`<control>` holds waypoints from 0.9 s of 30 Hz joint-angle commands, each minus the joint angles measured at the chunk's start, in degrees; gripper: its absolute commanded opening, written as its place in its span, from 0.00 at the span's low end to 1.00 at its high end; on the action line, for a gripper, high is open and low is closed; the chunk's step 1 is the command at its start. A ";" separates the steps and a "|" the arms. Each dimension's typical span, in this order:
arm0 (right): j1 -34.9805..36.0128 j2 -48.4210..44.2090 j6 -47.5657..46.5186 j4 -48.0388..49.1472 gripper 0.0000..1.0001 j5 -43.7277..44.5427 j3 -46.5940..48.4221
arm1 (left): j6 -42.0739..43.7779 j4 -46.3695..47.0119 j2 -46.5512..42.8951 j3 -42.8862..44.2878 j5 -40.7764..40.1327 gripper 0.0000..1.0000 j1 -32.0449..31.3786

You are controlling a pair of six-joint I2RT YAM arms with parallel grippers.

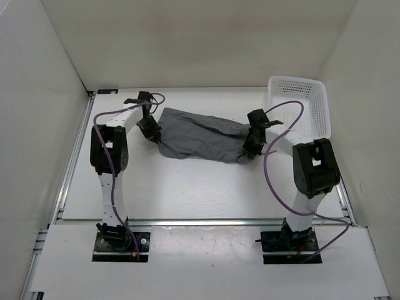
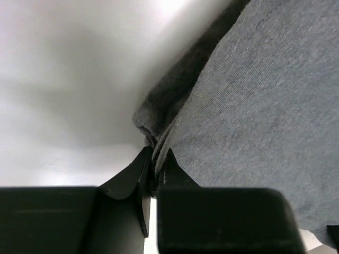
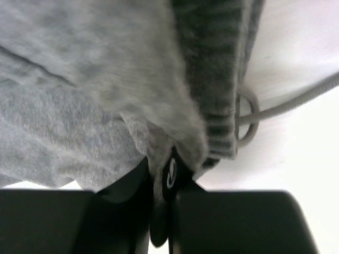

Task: Fold and stack the shorts
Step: Fold the shorts

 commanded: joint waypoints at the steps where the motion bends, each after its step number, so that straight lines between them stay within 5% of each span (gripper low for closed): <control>1: 2.16 -1.21 -0.68 -2.80 0.13 2.38 -1.05 | -1.55 -0.29 -10.94 -3.71 -3.83 0.10 2.01; 12: 1.03 -12.19 -1.38 -3.86 0.01 7.22 -11.68 | 0.20 -0.29 -30.11 -22.94 -7.52 0.10 2.53; 19: 1.03 -21.77 -1.38 -6.22 0.04 4.67 -22.31 | 0.20 -1.44 -41.54 -36.56 -7.53 0.10 2.53; 20: 1.03 -24.05 -1.38 -6.75 0.11 4.67 -24.41 | 0.20 -1.44 -42.25 -37.89 -6.13 0.10 2.53; 21: 1.81 -25.37 -0.78 -7.71 0.44 4.06 -25.48 | 0.20 -1.44 -42.78 -39.13 -5.16 0.24 1.93; 24: 3.40 -30.65 -0.24 -10.44 0.89 5.45 -26.19 | 0.20 -2.05 -42.78 -41.68 -3.74 0.73 0.61; 25: 3.40 -32.92 -0.24 -12.62 0.92 6.24 -26.19 | 0.20 -2.57 -42.78 -41.69 -4.44 0.97 0.60; 27: 3.92 -34.87 -0.24 -14.74 0.96 8.09 -23.13 | 0.20 -3.88 -42.78 -40.11 -6.81 1.00 0.60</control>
